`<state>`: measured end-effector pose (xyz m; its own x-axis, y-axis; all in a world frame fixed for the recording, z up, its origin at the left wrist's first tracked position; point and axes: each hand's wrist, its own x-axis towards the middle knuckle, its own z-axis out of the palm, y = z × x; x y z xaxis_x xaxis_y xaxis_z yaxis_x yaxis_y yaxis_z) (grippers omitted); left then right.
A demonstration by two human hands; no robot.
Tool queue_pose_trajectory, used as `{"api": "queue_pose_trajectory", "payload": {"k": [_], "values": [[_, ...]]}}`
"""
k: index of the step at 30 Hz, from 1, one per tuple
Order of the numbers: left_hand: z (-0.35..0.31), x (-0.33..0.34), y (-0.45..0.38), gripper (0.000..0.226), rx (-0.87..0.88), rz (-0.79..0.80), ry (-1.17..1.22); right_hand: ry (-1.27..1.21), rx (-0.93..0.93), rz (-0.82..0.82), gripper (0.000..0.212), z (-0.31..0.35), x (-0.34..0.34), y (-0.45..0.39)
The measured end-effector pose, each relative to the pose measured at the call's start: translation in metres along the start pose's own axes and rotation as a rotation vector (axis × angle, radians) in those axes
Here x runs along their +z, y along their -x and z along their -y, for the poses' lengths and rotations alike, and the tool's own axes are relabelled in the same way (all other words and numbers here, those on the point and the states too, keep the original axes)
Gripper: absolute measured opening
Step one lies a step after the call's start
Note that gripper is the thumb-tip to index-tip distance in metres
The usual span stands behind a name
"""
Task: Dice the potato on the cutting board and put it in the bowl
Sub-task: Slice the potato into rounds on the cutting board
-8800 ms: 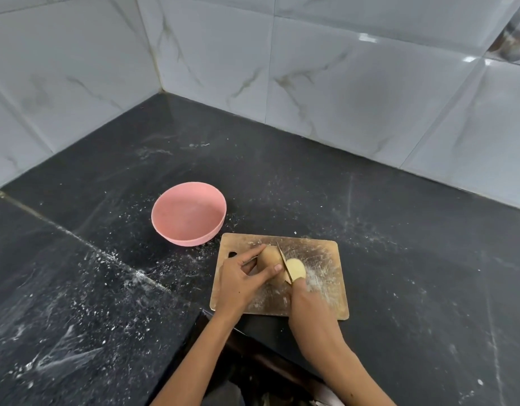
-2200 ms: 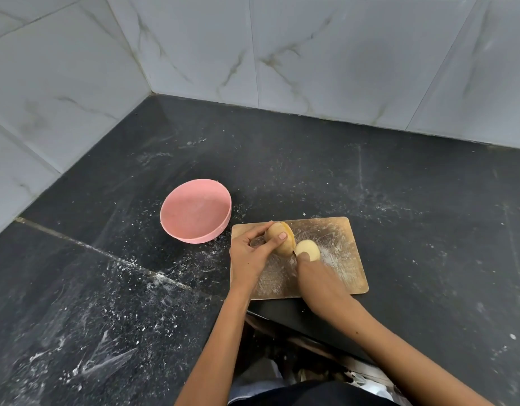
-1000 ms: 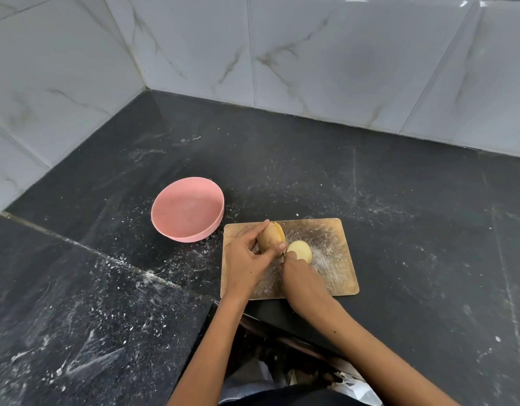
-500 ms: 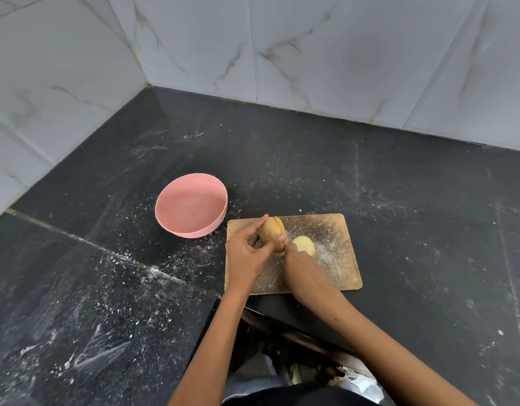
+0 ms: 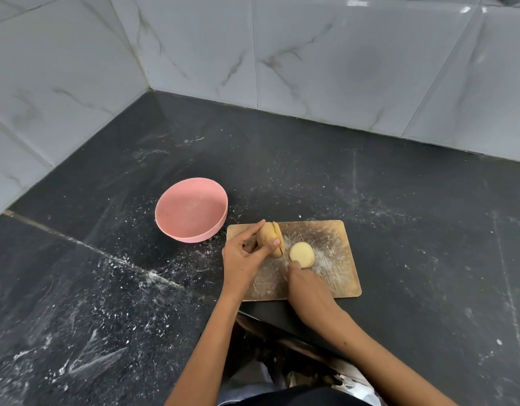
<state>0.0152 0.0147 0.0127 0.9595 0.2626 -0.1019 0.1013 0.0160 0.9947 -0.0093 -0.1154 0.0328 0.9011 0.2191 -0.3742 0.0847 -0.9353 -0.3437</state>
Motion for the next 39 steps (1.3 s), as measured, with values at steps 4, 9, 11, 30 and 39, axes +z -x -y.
{"api": "queue_pose_trajectory", "payload": {"k": [4,9,11,30,39], "values": [[0.0,-0.001,-0.004,0.051,-0.001,0.002,0.004,-0.043,-0.016,0.019,0.025,-0.001,-0.003,-0.008],[0.002,-0.002,-0.004,0.05,0.022,-0.022,0.009,-0.123,0.014,0.057,0.027,0.006,-0.01,-0.028],[0.002,-0.001,-0.004,0.05,0.035,-0.023,0.004,-0.135,0.033,0.072,0.025,0.006,-0.011,-0.03],[0.005,-0.003,0.003,0.052,0.048,-0.052,0.068,-0.135,0.032,0.02,0.026,0.008,-0.008,-0.02],[0.006,0.002,0.011,0.054,0.059,0.032,0.106,-0.415,0.047,0.132,0.023,-0.014,-0.013,0.006]]}}
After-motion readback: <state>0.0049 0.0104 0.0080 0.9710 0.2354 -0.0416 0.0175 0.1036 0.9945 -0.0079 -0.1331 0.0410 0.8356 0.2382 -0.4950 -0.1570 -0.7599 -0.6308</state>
